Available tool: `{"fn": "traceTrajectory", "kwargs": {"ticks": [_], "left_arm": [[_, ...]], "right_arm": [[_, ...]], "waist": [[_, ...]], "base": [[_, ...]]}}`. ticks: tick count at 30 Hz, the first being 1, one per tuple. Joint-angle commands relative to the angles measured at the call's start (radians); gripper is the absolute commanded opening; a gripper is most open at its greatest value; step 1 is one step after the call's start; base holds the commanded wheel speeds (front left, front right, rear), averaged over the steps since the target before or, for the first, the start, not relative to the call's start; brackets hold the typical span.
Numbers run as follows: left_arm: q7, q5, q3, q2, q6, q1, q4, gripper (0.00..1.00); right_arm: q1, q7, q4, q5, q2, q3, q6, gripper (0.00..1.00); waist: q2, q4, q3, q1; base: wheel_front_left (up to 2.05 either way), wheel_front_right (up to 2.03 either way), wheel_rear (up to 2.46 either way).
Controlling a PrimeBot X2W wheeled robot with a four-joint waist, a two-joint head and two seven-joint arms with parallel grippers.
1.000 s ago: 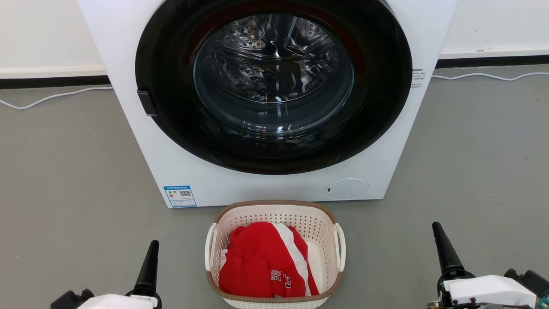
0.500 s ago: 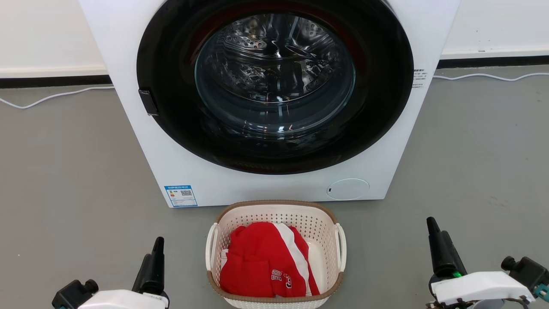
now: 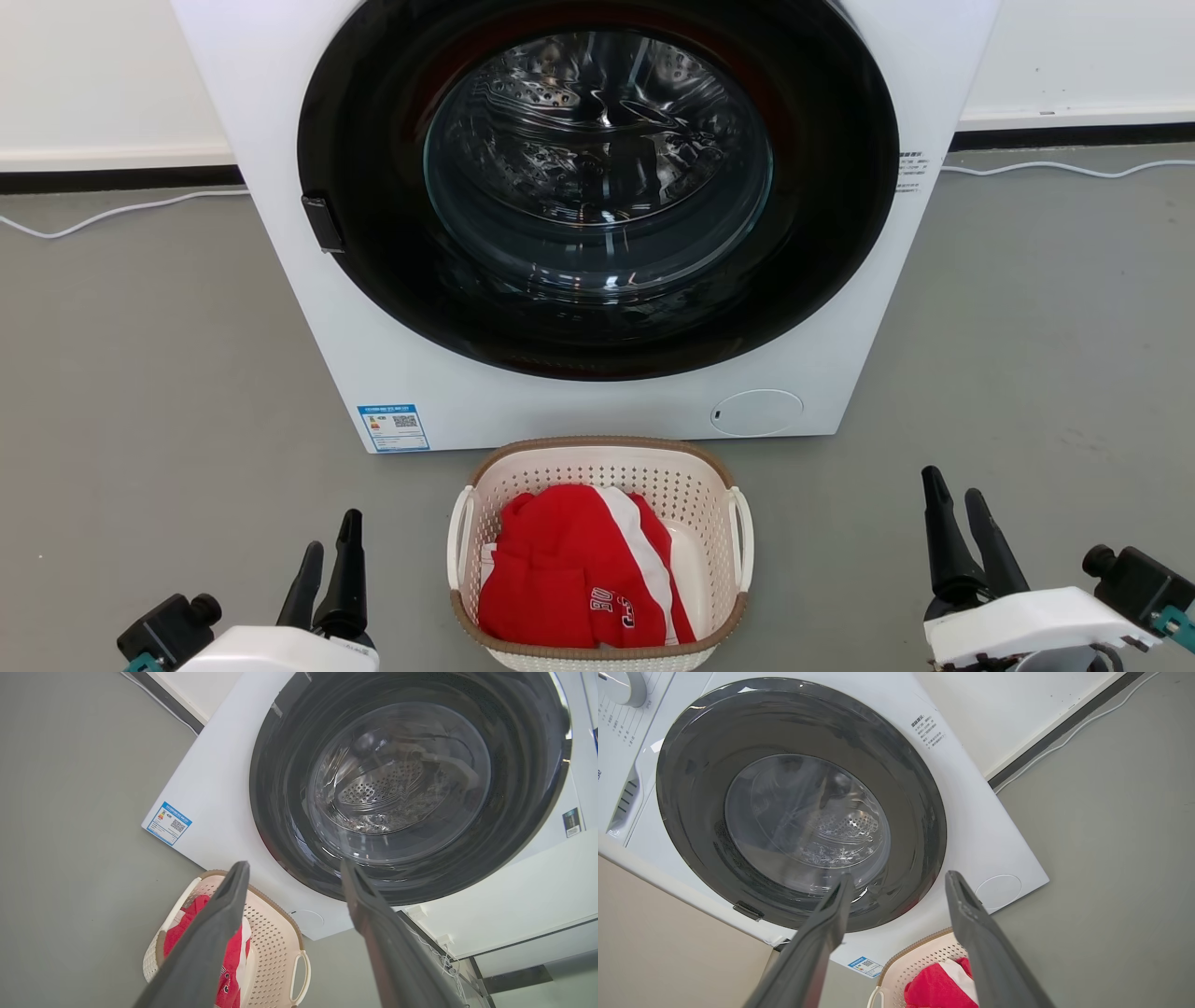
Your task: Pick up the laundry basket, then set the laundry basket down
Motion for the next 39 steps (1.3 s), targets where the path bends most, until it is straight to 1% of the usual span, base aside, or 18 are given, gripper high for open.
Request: {"fn": "traceTrajectory", "kwargs": {"ticks": [1,17,18,39], "left_arm": [[-0.015,0.034,0.012,0.009,0.005,-0.009,-0.034,1.0],[-0.062,0.235,0.011,0.011,0.005,0.003,-0.059,1.0],[-0.062,0.235,0.011,0.011,0.005,0.003,-0.059,1.0],[-0.124,0.477,0.006,0.015,0.007,0.017,-0.093,1.0]], "right_arm": [[-0.008,-0.018,-0.039,-0.039,-0.012,0.02,0.004,1.0],[-0.002,-0.065,-0.033,-0.249,-0.015,0.02,0.005,1.0],[-0.002,-0.065,-0.033,-0.249,-0.015,0.02,0.005,1.0],[0.009,-0.127,-0.023,-0.502,-0.017,0.017,0.007,1.0]], "waist": [[0.0,0.0,0.0,-0.0001],[0.0,-0.002,-0.002,-0.0001],[0.0,-0.002,-0.002,-0.0001],[0.0,-0.001,-0.001,-0.0001]], "base": [[0.0,0.0,0.0],[0.0,0.0,0.0],[0.0,0.0,0.0],[0.0,0.0,0.0]]}}
